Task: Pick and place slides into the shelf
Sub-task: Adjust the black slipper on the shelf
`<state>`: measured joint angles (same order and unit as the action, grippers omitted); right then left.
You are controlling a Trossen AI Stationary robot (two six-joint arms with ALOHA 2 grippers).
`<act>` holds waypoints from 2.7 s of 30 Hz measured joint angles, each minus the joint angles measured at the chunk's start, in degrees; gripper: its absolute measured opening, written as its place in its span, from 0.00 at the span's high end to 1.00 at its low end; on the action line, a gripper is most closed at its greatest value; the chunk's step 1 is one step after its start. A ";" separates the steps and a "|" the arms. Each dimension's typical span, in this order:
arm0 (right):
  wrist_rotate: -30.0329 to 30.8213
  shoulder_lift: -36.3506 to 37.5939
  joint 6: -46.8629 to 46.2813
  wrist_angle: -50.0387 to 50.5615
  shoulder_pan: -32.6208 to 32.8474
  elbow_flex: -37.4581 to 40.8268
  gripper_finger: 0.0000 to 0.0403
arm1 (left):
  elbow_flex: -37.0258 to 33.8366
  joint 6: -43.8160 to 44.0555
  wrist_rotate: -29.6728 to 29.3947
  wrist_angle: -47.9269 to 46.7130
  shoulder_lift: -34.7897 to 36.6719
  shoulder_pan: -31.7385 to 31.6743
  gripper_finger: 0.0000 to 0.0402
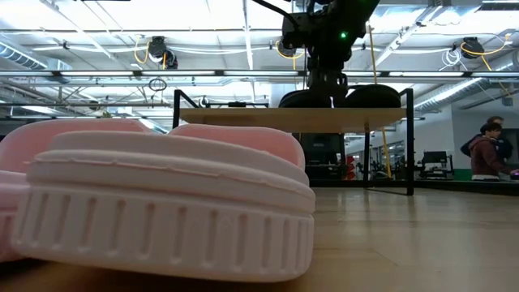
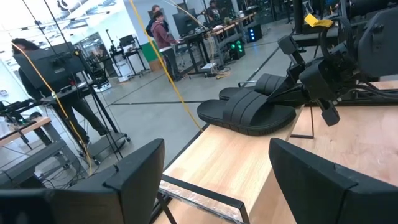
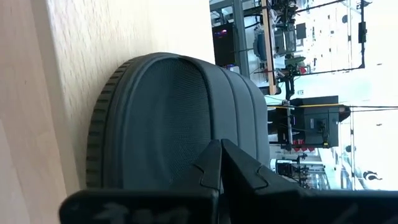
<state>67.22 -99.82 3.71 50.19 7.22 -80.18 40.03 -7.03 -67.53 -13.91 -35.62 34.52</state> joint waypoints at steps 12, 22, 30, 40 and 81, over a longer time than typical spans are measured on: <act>-1.45 2.26 -1.49 0.43 0.79 -0.02 1.00 | 0.00 -0.02 -4.53 -1.03 0.00 0.01 0.27; -5.29 2.31 -2.71 -0.56 1.72 -0.02 0.85 | 0.00 0.24 -4.54 -1.04 0.00 -0.02 0.27; -2.91 2.31 -1.91 -0.12 0.28 -0.02 0.65 | 0.00 0.07 -4.52 -1.05 0.00 -0.01 0.27; -4.50 2.29 -3.04 -0.21 -0.42 -0.02 0.63 | 0.00 -0.11 -4.51 -1.06 0.00 0.00 0.27; -5.54 1.92 -5.80 1.54 -7.61 -0.02 0.86 | 0.00 -0.01 -4.39 -1.40 0.00 -0.02 0.27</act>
<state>61.68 -97.91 -2.09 51.72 -0.39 -80.20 40.03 -7.04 -71.92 -15.31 -35.62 34.50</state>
